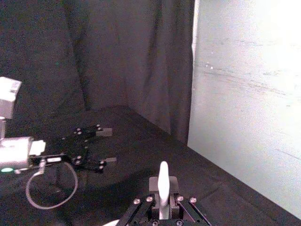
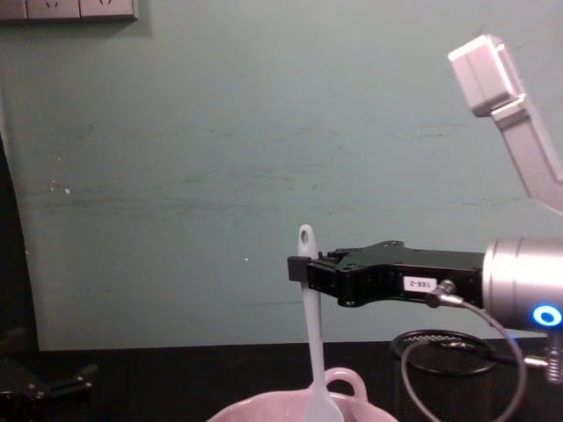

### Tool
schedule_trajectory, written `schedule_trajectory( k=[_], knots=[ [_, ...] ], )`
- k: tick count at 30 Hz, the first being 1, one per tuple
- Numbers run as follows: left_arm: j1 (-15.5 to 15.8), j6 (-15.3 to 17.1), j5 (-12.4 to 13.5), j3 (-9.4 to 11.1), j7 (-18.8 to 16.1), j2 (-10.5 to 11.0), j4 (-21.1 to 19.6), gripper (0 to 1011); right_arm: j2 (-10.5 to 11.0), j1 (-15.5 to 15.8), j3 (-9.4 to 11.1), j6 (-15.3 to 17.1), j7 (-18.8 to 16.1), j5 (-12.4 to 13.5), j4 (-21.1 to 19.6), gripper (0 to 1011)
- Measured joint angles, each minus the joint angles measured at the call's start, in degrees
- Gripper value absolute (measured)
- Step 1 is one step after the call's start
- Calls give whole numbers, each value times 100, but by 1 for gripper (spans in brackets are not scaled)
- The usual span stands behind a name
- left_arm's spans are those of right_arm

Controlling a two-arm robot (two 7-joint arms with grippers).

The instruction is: Use the one hand to pick up the spoon and stir the clear water in the bowl.

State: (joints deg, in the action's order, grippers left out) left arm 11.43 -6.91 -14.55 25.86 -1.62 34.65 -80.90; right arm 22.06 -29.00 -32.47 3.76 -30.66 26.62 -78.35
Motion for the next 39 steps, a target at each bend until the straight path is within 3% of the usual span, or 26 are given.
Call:
schedule_trajectory(
  k=[8, 17, 22, 27, 33, 39],
  knots=[
    [0, 0, 0, 0, 0, 0, 0, 1012, 255, 239, 56, 352, -379, 351, -516, 118],
    [0, 0, 0, 0, 0, 0, 0, 1011, 252, 184, -85, 588, -709, 760, -595, 118],
    [0, 0, 0, 0, 0, 0, 0, 1011, 138, 51, -198, 580, -781, 849, -422, 118],
    [0, 0, 0, 0, 0, 0, 0, 1011, -43, -135, -316, 370, -783, 844, -75, 118],
    [0, 0, 0, 0, 0, 0, 0, 1011, -304, -373, -364, 5, -674, 725, 519, 117],
    [0, 0, 0, 0, 0, 0, 0, 1011, -426, -462, -322, -277, -493, 528, 816, 118]
  ],
)
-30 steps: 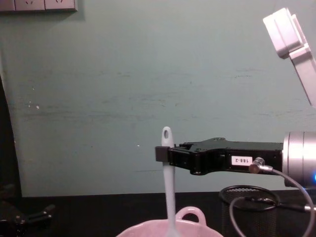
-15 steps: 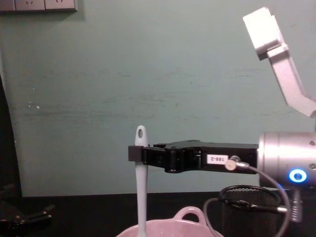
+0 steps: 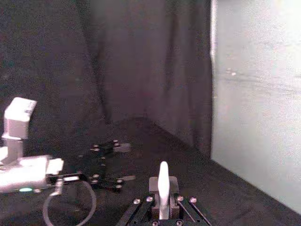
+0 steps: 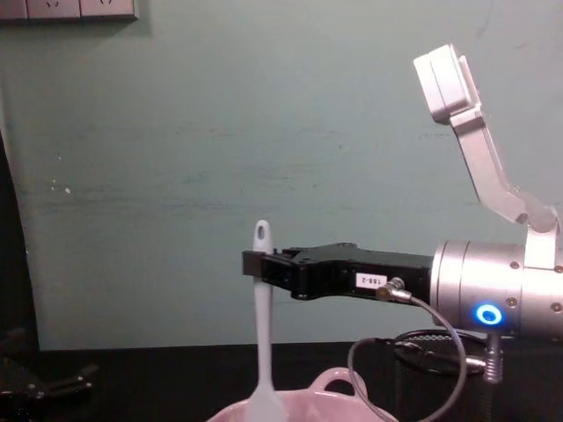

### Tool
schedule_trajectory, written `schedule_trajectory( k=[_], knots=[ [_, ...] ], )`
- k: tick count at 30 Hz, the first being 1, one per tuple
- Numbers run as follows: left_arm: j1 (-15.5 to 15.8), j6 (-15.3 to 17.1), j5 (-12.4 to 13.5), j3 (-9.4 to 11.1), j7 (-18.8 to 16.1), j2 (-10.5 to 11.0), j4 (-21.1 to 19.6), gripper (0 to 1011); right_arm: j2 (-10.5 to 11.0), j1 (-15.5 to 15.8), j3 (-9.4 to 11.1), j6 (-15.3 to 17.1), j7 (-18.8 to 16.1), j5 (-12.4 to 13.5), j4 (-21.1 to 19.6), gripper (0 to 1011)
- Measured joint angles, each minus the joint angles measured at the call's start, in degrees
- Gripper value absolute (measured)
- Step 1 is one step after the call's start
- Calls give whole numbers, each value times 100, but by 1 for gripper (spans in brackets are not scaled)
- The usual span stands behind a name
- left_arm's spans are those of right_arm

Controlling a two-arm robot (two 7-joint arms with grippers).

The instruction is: Use the one hand to pick up the spoon and stir the clear water in the bowl.

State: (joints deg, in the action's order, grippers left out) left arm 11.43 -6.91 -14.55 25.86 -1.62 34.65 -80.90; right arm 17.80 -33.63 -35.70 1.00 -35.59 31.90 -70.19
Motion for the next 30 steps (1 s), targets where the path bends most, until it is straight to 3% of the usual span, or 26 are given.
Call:
schedule_trajectory(
  k=[7, 14, 23, 30],
  knots=[
    [0, 0, 0, 0, 0, 0, 0, 1011, 45, 45, 129, -125, 267, -276, -14, 118],
    [0, 0, 0, 0, 0, 0, 0, 1011, 289, 260, 261, 132, 352, -365, -432, 118],
    [0, 0, 0, 0, 0, 0, 0, 1011, 579, 642, 370, 435, 139, -103, -1068, 118],
    [0, 0, 0, 0, 0, 0, 0, 1011, 587, 731, 234, 519, -32, 72, -1241, 117]
  ],
)
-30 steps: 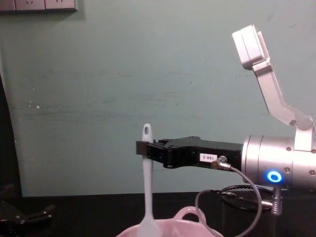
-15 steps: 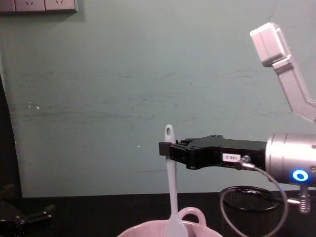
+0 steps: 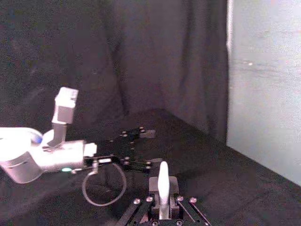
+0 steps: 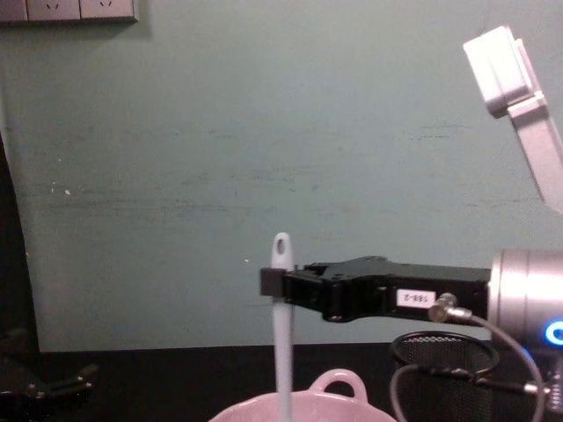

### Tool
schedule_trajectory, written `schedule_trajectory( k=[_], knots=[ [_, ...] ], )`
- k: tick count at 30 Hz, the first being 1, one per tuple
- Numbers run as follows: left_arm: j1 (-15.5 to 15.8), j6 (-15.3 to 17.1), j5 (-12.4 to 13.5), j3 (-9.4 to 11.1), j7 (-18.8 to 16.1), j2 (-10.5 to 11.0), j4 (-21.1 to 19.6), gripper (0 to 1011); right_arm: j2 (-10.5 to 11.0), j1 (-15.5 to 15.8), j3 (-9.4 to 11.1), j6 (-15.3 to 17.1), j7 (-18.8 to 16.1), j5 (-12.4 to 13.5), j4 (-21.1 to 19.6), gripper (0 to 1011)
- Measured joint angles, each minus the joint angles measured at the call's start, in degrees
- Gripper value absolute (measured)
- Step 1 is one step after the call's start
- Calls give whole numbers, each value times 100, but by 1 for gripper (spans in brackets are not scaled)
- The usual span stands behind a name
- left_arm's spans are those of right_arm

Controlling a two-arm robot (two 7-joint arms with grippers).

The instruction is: Use the one hand to pick up the spoon and stir the clear water in the bowl.

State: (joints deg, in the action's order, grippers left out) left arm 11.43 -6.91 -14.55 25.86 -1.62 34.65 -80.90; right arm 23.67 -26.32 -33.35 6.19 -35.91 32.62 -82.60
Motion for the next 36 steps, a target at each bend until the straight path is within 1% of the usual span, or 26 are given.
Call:
schedule_trajectory(
  k=[3, 5, 9, 10, 11, 16, 21, 23, 25, 28, 31, 32, 35, 36],
  knots=[
    [0, 0, 0, 0, 0, 0, 0, 1011, -50, -38, -77, 8, -34, 19, 18, 118],
    [0, 0, 0, 0, 0, 0, 0, 1011, -122, -108, -156, 7, -55, 18, 89, 118],
    [0, 0, 0, 0, 0, 0, 0, 1011, -288, -300, -285, -28, -59, -35, 348, 118],
    [0, 0, 0, 0, 0, 0, 0, 1011, -288, -300, -285, -28, -59, -35, 348, 118],
    [0, 0, 0, 0, 0, 0, 0, 1011, -356, -385, -312, -32, -60, -50, 485, 118],
    [0, 0, 0, 0, 0, 0, 0, 1011, -573, -657, -327, -64, -33, -75, 982, 118],
    [0, 0, 0, 0, 0, 0, 0, 1011, -649, -778, -277, -145, 84, -158, 1224, 118],
    [0, 0, 0, 0, 0, 0, 0, 1011, -648, -787, -250, -162, 127, -189, 1253, 118],
    [0, 0, 0, 0, 0, 0, 0, 1011, -607, -774, -201, -171, 272, -288, 1238, 117],
    [0, 0, 0, 0, 0, 0, 0, 1011, -557, -727, -163, -155, 398, -375, 1173, 118],
    [0, 0, 0, 1, 0, 0, 0, 1011, -435, -602, -71, -83, 530, -459, 995, 118],
    [-1, 0, 0, 0, 0, 0, 0, 1011, -435, -602, -71, -83, 530, -459, 995, 118],
    [0, 0, 0, 0, 0, 0, 0, 1011, -325, -472, 0, -26, 565, -481, 787, 118],
    [0, 0, 0, 0, 0, 0, 0, 1011, -266, -400, 35, 6, 565, -481, 662, 118]
  ],
)
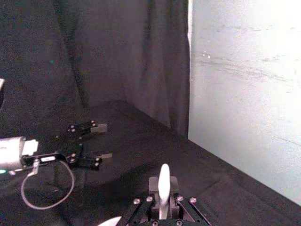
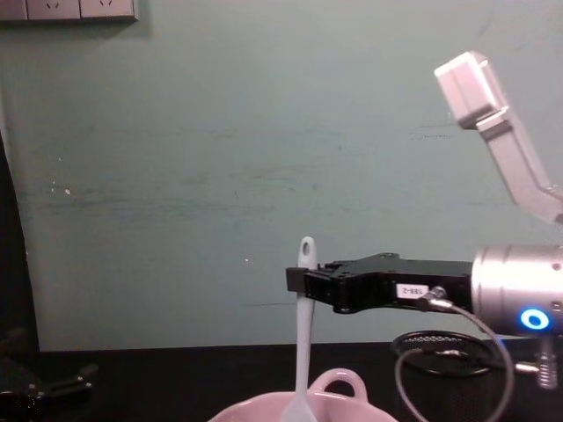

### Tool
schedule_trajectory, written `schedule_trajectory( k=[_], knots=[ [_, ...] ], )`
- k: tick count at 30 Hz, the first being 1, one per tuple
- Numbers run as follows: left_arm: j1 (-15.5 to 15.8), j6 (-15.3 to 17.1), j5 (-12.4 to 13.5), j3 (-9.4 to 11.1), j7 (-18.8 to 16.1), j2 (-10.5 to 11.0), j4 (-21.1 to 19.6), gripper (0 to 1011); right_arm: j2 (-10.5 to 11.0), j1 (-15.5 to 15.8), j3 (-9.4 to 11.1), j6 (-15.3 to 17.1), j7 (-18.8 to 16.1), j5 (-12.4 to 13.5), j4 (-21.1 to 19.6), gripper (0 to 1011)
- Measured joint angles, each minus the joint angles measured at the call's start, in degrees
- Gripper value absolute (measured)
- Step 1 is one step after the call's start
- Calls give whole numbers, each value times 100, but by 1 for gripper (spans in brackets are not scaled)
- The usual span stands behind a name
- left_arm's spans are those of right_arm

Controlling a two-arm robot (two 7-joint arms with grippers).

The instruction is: Use the one hand to pick up the spoon and stir the clear water in the bowl.

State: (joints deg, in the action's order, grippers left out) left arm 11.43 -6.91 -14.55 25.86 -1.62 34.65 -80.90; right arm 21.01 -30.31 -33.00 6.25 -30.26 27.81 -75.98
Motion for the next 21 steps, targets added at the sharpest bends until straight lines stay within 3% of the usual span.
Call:
schedule_trajectory(
  k=[8, 21],
  knots=[
    [0, 0, 0, 0, 0, 0, 0, 1011, 186, 302, 64, 91, -90, 84, -525, 118],
    [0, 0, 0, 0, 0, 0, 0, 1011, 197, 276, 114, -63, -208, 167, -563, 118]
  ],
)
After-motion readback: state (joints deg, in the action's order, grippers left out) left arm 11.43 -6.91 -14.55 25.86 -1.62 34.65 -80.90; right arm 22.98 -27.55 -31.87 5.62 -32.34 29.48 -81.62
